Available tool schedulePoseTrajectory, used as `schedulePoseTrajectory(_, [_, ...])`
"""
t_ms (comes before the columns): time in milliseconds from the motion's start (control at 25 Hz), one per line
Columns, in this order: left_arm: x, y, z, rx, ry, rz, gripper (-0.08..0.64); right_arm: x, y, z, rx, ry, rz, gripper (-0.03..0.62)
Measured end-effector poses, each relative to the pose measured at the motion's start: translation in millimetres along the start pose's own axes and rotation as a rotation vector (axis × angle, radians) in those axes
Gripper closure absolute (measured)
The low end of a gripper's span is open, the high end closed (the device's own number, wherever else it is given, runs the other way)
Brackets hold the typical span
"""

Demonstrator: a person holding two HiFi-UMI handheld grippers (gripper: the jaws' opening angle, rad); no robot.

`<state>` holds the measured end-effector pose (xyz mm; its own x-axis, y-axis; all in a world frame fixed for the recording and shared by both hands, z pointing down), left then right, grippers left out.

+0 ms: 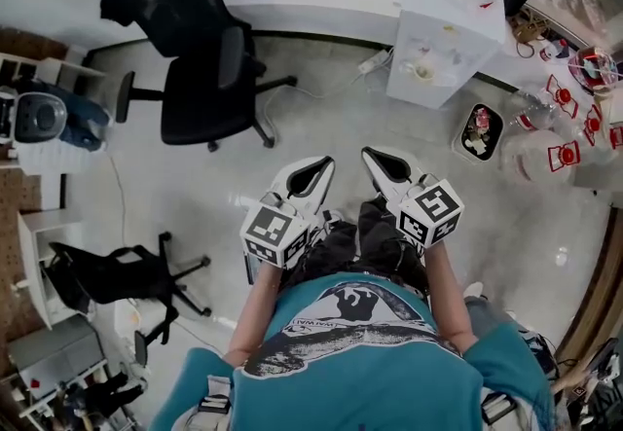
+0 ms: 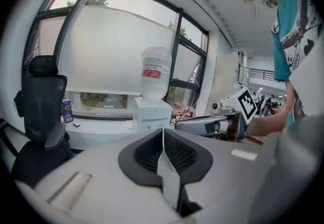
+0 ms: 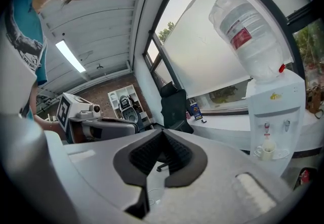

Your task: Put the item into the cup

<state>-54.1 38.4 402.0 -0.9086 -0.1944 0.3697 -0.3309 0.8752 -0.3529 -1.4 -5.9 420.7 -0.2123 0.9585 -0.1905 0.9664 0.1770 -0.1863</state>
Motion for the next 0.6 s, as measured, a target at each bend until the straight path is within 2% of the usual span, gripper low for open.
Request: schedulePoseTrajectory(600, [-2,64,-15,-0.015,-0.064,-0.086,0.541,66,-2,9,-0.013,0.05,-0.093,0.592])
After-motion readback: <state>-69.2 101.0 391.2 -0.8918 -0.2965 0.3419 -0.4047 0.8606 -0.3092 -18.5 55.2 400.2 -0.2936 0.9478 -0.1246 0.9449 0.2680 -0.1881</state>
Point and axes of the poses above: the fingertips, and each gripper's own axes: y backward along the fingers, x to its left, z out of its top, the point moved 1 cm from there along y, backward along the fingers, and after that the axes turned 13 degrees about y, right-handed, at the moved point
